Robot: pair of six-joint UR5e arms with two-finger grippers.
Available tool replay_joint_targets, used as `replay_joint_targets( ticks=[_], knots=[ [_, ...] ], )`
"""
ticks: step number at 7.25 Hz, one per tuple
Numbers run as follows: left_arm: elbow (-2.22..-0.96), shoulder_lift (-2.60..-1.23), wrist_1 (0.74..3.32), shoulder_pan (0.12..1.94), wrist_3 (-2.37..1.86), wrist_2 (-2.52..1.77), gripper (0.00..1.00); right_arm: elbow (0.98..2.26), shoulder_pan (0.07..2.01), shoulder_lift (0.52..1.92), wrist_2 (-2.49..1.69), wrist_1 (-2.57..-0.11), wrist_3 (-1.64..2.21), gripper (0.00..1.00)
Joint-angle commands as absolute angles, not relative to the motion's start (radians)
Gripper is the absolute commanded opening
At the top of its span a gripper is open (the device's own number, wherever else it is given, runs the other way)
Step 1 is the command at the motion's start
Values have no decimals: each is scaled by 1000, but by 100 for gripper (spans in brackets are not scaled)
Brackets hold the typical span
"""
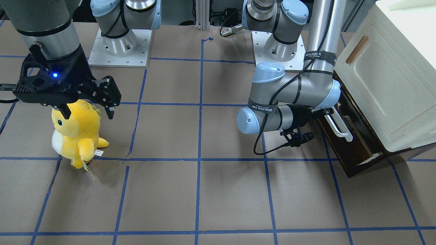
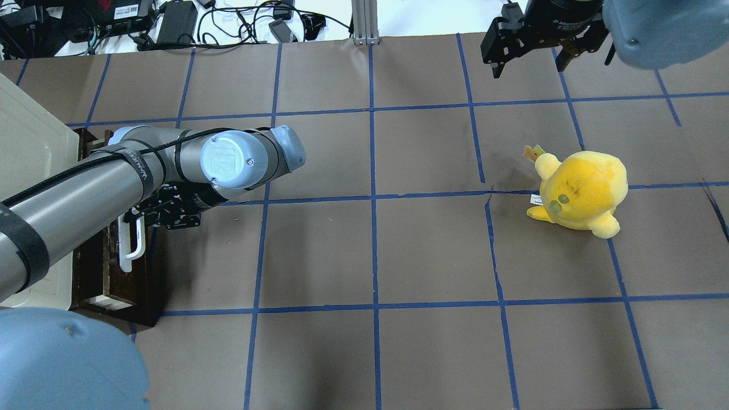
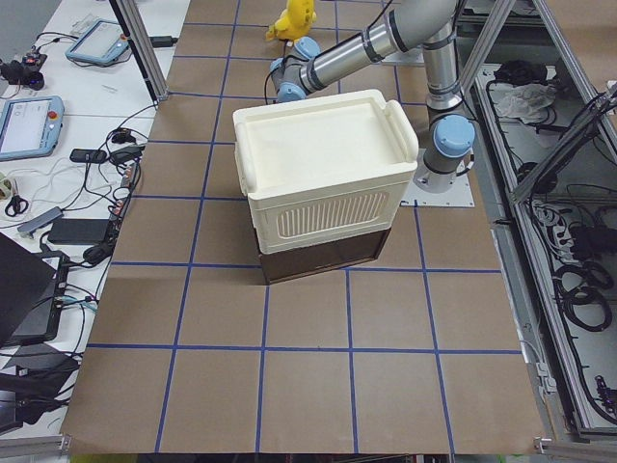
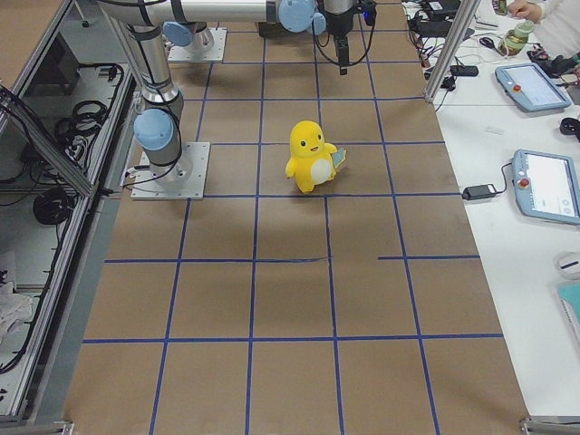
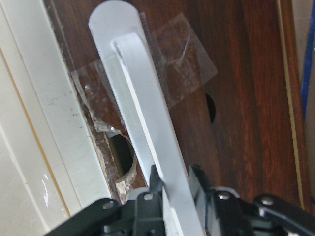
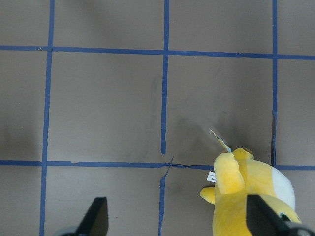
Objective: Pull drawer sideways
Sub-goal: 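Pull the handle with the left gripper, sliding the drawer out of the cabinet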
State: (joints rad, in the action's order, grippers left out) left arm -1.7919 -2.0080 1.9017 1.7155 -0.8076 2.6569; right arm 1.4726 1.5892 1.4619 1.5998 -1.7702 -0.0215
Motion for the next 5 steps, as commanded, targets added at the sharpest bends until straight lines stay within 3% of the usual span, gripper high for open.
replay_joint_targets(
  ticks=[1,5],
  knots=[
    [-1792,-2009,1901,1753,-808,2665,27,1473,1589,1462,1600,-1770,-21,100],
    [-1792,-2003,1902,1772,-804,2668,27,1473,1589,1462,1600,-1770,-21,100]
  ],
)
